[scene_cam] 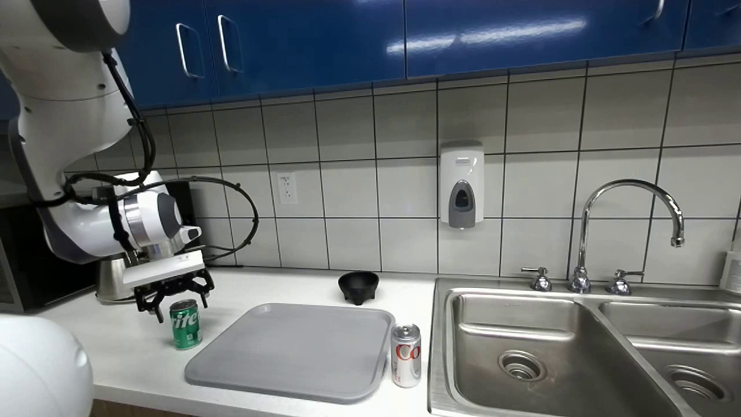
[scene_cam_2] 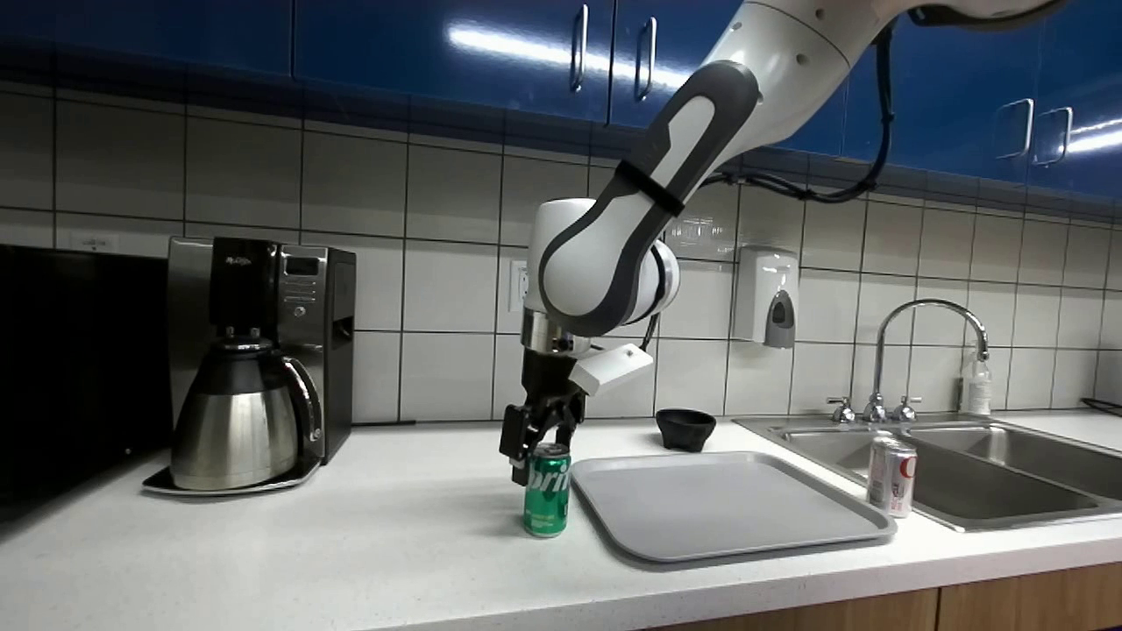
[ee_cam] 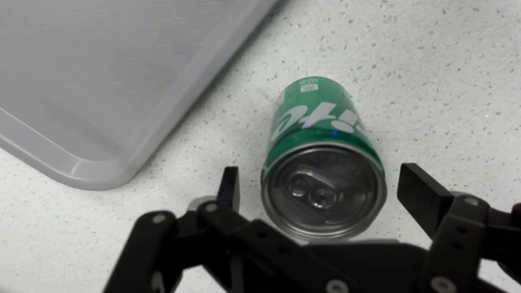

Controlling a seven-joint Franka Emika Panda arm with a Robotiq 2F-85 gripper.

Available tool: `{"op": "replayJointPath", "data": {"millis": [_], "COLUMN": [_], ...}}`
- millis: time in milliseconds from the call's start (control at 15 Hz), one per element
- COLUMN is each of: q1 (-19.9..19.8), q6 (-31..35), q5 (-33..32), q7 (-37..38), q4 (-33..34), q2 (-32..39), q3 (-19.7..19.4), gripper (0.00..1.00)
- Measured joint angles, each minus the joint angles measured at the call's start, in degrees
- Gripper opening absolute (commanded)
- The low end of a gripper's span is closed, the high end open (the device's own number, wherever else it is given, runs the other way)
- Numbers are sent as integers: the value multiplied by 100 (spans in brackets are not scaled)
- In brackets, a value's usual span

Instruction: Pick up the silver coke can and put it on the kitchen counter to the right of the gray tray, pick up the green sprite can and put it on the kitchen counter to the left of the gray tray

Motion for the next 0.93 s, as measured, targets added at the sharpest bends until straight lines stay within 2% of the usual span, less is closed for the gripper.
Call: {"op": "replayJointPath", "data": {"millis": [533,933], "q1": [-47,-303], "q6": [132,371], "q5": [0,28], "q7": [8,8], "q4": [40,-272], "q2": [-226,-652], "q3": [-53,-82], "gripper": [100,100]}}
